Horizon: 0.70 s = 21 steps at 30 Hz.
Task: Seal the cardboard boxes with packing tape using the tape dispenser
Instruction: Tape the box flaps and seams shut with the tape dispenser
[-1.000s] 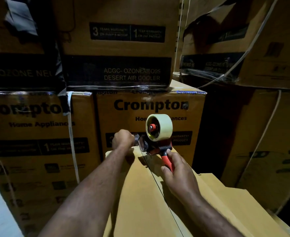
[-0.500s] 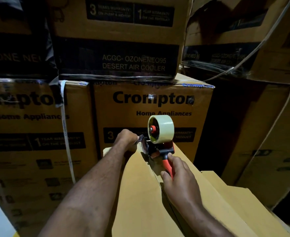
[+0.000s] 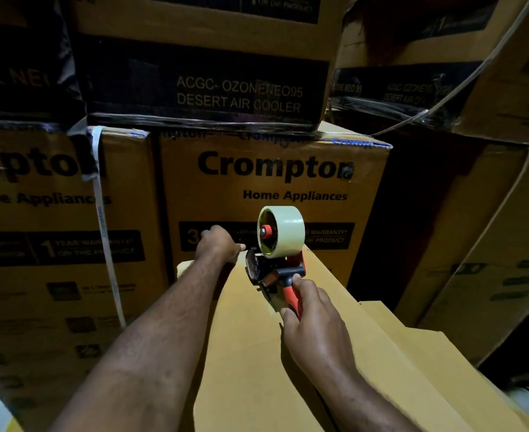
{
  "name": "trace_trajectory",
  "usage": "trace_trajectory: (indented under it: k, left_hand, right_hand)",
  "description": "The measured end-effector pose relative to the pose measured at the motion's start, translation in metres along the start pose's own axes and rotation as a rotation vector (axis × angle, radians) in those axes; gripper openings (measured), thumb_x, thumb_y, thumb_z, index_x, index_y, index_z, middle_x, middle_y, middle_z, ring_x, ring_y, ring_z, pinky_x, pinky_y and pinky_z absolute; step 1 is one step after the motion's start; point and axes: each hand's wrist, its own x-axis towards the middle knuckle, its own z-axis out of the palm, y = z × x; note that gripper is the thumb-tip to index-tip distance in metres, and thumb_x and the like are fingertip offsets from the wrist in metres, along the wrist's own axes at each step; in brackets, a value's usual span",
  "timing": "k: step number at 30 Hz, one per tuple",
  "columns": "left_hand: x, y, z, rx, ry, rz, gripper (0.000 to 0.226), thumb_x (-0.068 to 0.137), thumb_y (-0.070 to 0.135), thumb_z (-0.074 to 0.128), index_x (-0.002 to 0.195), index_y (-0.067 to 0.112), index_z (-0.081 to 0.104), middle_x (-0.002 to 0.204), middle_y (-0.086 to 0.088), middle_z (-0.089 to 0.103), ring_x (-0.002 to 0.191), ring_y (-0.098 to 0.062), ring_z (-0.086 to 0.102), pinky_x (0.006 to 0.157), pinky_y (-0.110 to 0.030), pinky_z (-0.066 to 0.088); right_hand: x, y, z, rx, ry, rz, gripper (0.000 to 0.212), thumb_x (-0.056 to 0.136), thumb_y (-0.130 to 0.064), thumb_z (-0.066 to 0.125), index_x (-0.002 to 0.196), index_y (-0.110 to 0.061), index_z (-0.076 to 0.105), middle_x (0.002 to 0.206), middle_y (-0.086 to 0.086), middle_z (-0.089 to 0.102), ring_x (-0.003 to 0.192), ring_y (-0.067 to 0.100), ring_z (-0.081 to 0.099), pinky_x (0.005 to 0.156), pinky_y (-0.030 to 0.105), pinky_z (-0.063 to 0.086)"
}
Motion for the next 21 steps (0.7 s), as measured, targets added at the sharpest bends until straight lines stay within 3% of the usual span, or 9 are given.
trace_trajectory:
  k: [3,6,8,14,17,21]
  left_hand:
    - [-0.008,-0.005,0.006,-0.057,0.107,0.195,0.019,0.094,0.038,0.07,0.095,0.02,0.065,0.101,-0.001,0.064,0.083,-0.017,0.059,0.063,-0.032,0.044]
    - [-0.016,-0.006,0.003,0.006,-0.097,0.285,0.032,0.099,0.044,0.058,0.073,0.025,0.065,0.076,0.007,0.065,0.075,-0.016,0.062,0.061,-0.028,0.04]
    - [-0.016,-0.005,-0.001,0.085,-0.185,0.27,0.038,0.099,0.044,0.056,0.067,0.023,0.06,0.071,0.008,0.062,0.069,-0.014,0.057,0.059,-0.028,0.037]
    - [-0.018,-0.002,0.001,0.117,-0.159,0.265,0.035,0.099,0.041,0.057,0.069,0.022,0.06,0.072,0.002,0.063,0.066,-0.016,0.054,0.058,-0.03,0.037]
    - [-0.02,-0.003,0.001,0.141,-0.15,0.256,0.035,0.099,0.045,0.055,0.075,0.022,0.065,0.082,-0.001,0.071,0.075,-0.019,0.064,0.061,-0.032,0.043]
    - [-0.023,-0.003,0.0,0.165,-0.125,0.266,0.037,0.101,0.051,0.052,0.081,0.024,0.066,0.083,0.002,0.068,0.078,-0.017,0.062,0.062,-0.032,0.043]
  right_hand:
    - [0.0,0.0,0.0,-0.017,-0.012,-0.002,0.053,0.1,-0.036,0.056,0.145,-0.04,0.03,0.134,-0.011,0.048,0.109,0.011,0.055,0.085,0.024,0.051]
    - [0.0,-0.001,-0.001,-0.044,-0.039,0.009,0.048,0.1,-0.035,0.055,0.139,-0.042,0.027,0.12,-0.006,0.058,0.089,0.012,0.051,0.077,0.026,0.051]
    - [0.001,-0.001,-0.005,-0.042,-0.065,0.024,0.046,0.099,-0.035,0.055,0.134,-0.042,0.026,0.111,-0.003,0.063,0.084,0.016,0.053,0.075,0.032,0.055]
    - [0.007,-0.011,-0.02,-0.079,-0.138,0.035,0.047,0.097,-0.031,0.055,0.134,-0.042,0.028,0.112,0.005,0.067,0.093,0.025,0.064,0.078,0.043,0.058]
    - [0.002,-0.015,-0.026,-0.122,-0.151,0.015,0.044,0.099,-0.027,0.054,0.133,-0.04,0.031,0.103,0.0,0.062,0.088,0.022,0.06,0.075,0.037,0.058]
    - [-0.025,-0.015,-0.048,-0.155,-0.189,0.023,0.046,0.099,-0.028,0.054,0.134,-0.045,0.028,0.096,-0.004,0.05,0.086,0.017,0.057,0.072,0.031,0.056]
